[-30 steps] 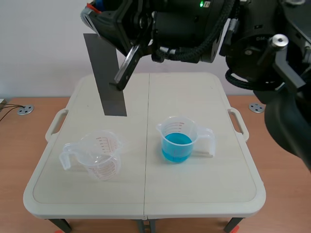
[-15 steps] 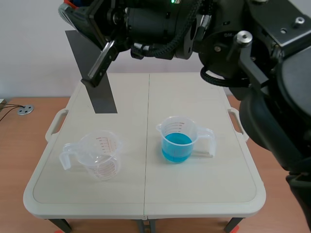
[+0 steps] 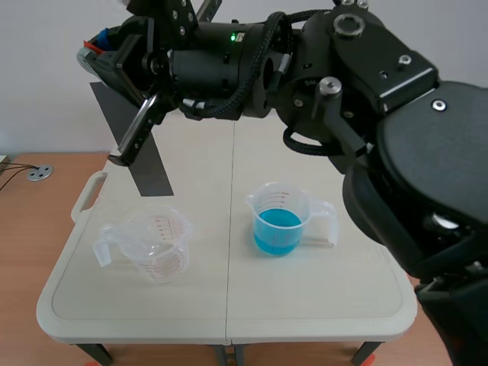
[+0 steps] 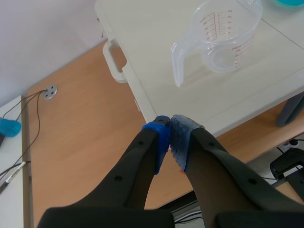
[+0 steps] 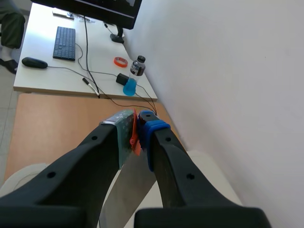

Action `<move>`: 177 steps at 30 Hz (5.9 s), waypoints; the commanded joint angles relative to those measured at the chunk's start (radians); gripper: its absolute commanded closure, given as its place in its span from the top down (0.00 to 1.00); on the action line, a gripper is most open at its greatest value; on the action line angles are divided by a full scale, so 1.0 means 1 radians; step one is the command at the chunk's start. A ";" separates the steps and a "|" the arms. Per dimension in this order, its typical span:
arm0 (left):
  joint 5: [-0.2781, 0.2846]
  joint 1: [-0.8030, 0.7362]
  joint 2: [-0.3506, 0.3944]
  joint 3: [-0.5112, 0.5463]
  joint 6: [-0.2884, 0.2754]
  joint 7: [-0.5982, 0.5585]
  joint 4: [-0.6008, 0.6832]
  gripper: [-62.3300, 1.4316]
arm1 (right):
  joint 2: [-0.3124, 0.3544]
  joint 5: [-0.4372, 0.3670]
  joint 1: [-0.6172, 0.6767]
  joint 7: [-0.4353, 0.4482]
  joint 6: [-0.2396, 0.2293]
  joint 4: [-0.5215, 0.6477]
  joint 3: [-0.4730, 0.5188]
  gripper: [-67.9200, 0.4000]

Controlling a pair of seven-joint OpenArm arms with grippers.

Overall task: Hold the metal plate by the orange handle, dip it into the blue solution, take it out and point at it, then put the plate back in the beaker on the left.
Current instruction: 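Put the plate into the left beaker, then return to the home posture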

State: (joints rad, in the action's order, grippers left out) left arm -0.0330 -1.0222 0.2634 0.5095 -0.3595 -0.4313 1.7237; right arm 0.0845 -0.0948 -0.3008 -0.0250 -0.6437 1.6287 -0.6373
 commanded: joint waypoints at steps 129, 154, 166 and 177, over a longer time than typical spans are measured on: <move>0.014 -0.013 0.000 0.009 0.005 -0.018 0.011 0.05 | -0.024 0.055 -0.012 0.117 0.182 -0.409 -0.068 0.83; 0.000 0.041 0.003 0.005 -0.039 -0.059 0.011 0.74 | 0.127 -0.074 0.214 0.060 0.217 -0.042 0.021 0.93; -0.087 0.182 0.003 -0.111 -0.040 -0.007 0.011 0.99 | 0.354 -0.127 0.417 0.078 0.290 0.203 0.021 0.96; -0.068 0.323 0.002 -0.217 -0.017 0.056 0.011 0.99 | 0.578 -0.145 0.618 0.160 0.431 0.388 0.040 0.96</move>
State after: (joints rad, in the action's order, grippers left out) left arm -0.1223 -0.7010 0.2634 0.2943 -0.3862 -0.3687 1.7233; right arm 0.6628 -0.2329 0.3126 0.1196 -0.2207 1.9987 -0.6128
